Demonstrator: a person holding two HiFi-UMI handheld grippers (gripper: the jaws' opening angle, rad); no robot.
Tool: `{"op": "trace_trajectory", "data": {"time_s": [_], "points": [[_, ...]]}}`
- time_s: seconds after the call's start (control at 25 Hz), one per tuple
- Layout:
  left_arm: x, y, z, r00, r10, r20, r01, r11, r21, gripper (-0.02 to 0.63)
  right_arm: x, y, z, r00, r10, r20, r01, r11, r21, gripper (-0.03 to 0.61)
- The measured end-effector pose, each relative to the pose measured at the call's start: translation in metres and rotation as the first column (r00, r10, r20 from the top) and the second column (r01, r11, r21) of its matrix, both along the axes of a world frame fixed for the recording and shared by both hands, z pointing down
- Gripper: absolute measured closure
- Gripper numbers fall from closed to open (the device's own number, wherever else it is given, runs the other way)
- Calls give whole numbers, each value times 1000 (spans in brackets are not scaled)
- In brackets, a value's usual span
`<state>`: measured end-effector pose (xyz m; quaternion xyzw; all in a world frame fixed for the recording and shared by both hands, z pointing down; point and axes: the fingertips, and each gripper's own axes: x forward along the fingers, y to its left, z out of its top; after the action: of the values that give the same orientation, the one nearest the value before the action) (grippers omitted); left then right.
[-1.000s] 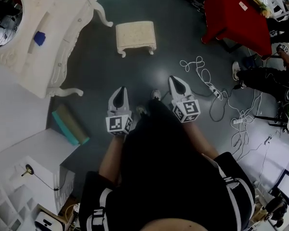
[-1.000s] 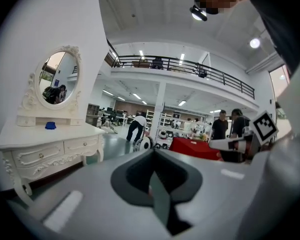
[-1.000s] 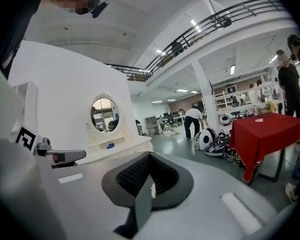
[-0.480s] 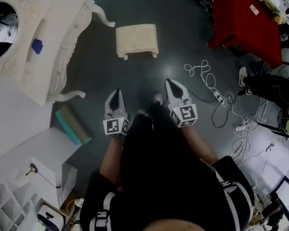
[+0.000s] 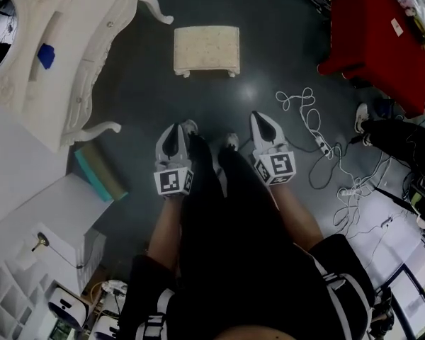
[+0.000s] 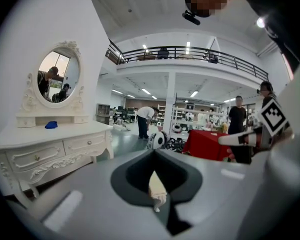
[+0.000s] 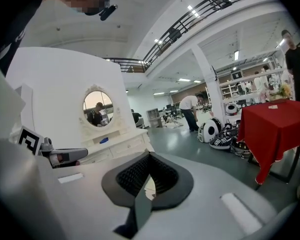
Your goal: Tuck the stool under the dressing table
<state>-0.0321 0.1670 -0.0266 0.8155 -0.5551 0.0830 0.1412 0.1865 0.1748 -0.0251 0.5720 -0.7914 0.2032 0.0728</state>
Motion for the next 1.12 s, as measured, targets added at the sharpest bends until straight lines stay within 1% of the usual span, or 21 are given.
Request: {"op": "trace_trajectory", "data": {"time_s": [0.16,0.28,0.48,0.72,0.92,1.12], "points": [[-5,-21,37,1000,13,-16,-14,999,-29,604,-11,-21,27,1000,-15,-11,15,1000,-16,580],[-7,-37,65,999,32,-12,-32,999,-43,604,-13,-34,48,1000,5,-10,-5,1000,-27,580],[-13,-66,113,999,36,-2,-36,997,-73,604,-12,-58,90,999,40,-26,-42,998,-48,580],[2,-86,165,997,78,-31,-80,993,-82,604,-14,-79,147,997,67,-28,-68,996,-58,580],[-1,-101,219,998,65,-23,-66,994,-86,604,-11,-94,200,997,74,-35,-76,995,-61,580],[-15,-110,273,999,42,-16,-44,993,-107,605,-10,-99,250,996,75,-45,-78,995,-69,580]]}}
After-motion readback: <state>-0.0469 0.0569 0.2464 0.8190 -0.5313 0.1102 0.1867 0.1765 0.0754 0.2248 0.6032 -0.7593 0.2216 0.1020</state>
